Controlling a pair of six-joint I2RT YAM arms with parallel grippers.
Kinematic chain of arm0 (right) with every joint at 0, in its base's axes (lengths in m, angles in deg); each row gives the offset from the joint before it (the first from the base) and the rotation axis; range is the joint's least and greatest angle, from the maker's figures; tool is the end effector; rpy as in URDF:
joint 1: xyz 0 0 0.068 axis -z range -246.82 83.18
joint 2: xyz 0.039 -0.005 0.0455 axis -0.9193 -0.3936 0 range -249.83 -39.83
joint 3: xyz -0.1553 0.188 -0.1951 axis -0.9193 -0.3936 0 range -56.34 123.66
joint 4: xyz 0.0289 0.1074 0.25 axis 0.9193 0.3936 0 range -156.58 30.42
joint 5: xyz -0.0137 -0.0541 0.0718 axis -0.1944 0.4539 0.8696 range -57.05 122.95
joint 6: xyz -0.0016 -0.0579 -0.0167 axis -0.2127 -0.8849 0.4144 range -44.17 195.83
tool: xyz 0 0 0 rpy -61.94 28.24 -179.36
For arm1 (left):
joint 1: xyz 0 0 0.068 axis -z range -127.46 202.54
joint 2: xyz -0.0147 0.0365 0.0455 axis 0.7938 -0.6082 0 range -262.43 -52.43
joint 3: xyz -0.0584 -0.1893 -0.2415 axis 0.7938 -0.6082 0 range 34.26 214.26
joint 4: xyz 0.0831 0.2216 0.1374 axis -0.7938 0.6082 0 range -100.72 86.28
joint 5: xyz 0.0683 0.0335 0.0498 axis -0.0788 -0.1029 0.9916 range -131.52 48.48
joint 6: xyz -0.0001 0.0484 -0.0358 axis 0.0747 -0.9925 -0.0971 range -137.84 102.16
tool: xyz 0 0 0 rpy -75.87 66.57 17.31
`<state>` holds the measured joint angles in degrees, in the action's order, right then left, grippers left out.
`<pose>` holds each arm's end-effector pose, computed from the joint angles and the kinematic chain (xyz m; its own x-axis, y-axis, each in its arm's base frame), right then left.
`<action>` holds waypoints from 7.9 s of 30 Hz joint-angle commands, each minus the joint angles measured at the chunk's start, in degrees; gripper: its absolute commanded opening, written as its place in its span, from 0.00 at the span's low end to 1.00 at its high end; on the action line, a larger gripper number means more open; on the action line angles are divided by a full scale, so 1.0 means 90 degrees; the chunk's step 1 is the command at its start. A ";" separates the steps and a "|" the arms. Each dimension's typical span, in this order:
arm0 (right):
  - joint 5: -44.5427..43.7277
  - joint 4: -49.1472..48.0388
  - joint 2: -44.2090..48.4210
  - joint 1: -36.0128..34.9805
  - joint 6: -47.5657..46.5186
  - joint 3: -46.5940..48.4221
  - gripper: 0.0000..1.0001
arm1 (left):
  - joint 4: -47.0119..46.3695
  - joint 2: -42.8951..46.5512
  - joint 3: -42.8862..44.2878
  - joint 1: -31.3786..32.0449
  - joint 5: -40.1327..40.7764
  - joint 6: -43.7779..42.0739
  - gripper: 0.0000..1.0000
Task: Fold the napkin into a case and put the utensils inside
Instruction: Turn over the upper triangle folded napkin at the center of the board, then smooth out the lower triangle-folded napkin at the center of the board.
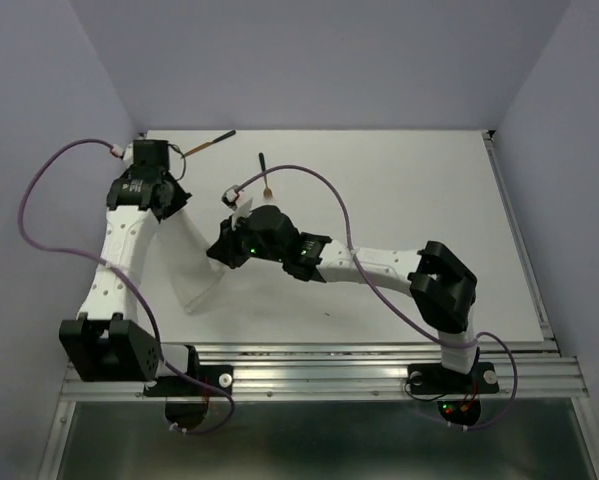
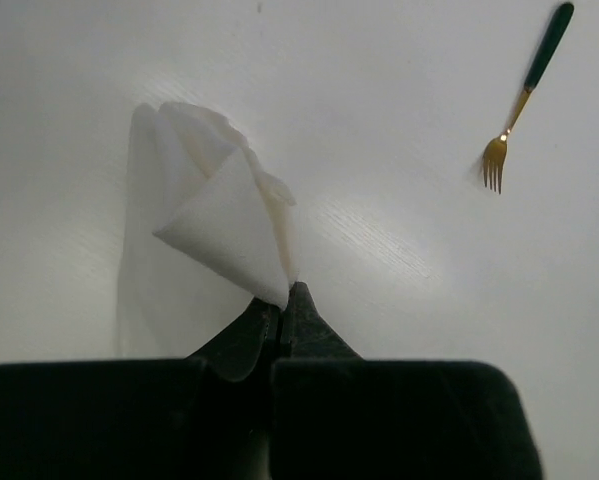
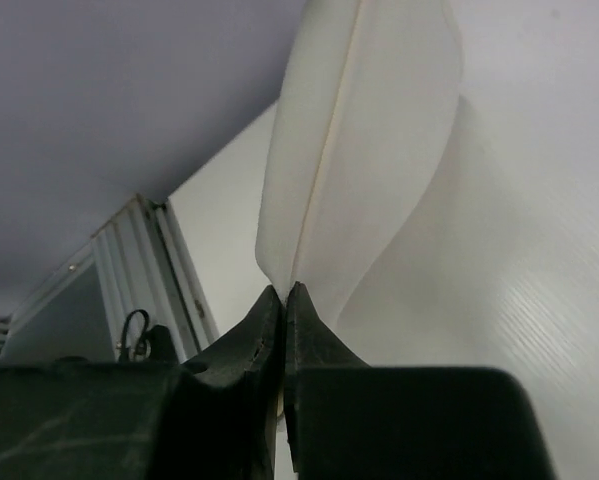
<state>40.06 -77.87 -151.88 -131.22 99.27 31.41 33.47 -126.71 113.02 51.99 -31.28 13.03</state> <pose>0.2150 0.4618 0.3178 -0.4659 -0.0590 -0.8829 -0.8302 0.3743 0.4131 0.2807 0.0107 0.4114 -0.4733 -0.5095 -0.7186 -0.4533 0.8403 -0.2972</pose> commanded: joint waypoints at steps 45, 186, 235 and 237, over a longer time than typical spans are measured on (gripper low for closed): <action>-0.0761 -0.0025 0.2128 0.1482 0.0579 -0.5433 0.01 | -0.2292 -0.4950 0.1454 0.3675 0.0054 0.0740 0.29; -0.0565 0.1088 0.0027 0.3503 0.0843 -0.1878 0.29 | -0.2595 -0.4979 0.1532 0.3548 -0.2095 0.0437 0.09; -0.1250 0.1938 0.0828 0.2927 0.0725 -0.1800 0.10 | -0.2829 -0.2420 -0.1779 0.1751 -0.0884 0.0261 0.43; -0.1240 0.1996 0.0984 0.2839 0.0735 -0.1985 0.09 | -0.2897 -0.2450 -0.1779 0.1751 -0.0864 0.0271 0.43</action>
<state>29.74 -60.60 -146.83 -103.99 106.64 15.19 8.40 -150.27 97.57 68.16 -41.57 16.03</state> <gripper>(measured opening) 0.099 0.436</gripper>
